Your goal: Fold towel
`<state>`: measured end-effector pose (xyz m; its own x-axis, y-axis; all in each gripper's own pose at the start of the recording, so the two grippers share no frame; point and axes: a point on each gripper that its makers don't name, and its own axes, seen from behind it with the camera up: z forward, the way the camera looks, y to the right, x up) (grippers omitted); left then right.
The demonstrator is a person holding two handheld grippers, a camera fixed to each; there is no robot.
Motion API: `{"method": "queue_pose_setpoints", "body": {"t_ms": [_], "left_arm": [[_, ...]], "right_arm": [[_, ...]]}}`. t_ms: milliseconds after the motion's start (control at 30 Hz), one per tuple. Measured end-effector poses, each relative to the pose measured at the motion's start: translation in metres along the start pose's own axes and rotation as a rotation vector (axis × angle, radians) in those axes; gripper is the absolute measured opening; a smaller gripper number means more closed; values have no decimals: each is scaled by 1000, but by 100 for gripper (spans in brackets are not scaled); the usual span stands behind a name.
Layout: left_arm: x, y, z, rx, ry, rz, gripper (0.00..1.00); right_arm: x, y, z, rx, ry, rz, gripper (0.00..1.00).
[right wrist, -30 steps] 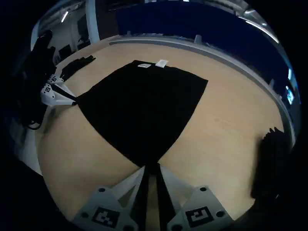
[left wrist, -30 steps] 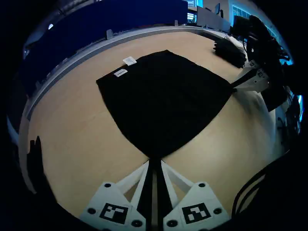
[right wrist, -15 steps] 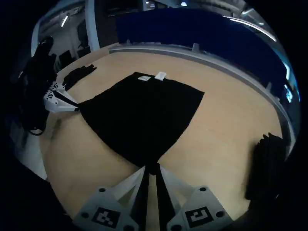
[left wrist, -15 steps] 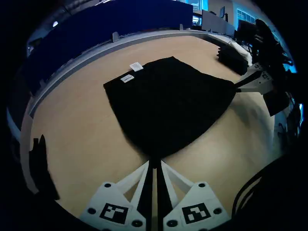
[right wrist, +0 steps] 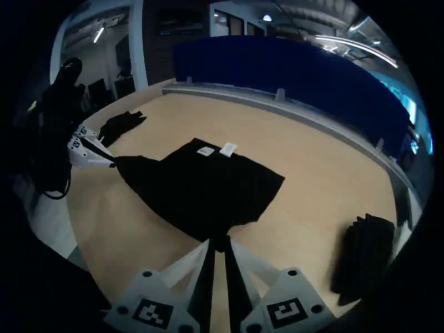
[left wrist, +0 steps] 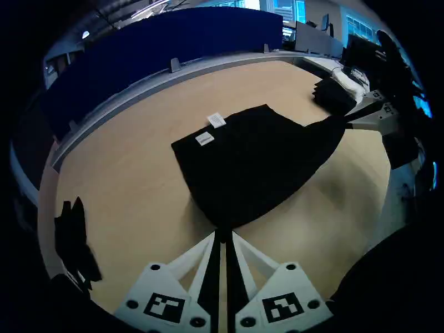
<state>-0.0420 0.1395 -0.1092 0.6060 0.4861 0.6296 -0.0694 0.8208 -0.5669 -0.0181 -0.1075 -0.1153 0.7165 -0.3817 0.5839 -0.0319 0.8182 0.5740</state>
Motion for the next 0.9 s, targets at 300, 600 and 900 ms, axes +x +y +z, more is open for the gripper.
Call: {"method": "queue_pose_setpoints", "body": {"t_ms": [300,600,900], "left_arm": [[11,7,-31,4,6,-10,6],[10,10,-36,1,5,-31,7],[19,3,-30,3,7,-32,7]], "right_arm": [[15,-3,-27,-1,10,-14,12],[18,-2,-37,-2,8,-17,12],[20,4,-31,-5,-5,-16,12]]}}
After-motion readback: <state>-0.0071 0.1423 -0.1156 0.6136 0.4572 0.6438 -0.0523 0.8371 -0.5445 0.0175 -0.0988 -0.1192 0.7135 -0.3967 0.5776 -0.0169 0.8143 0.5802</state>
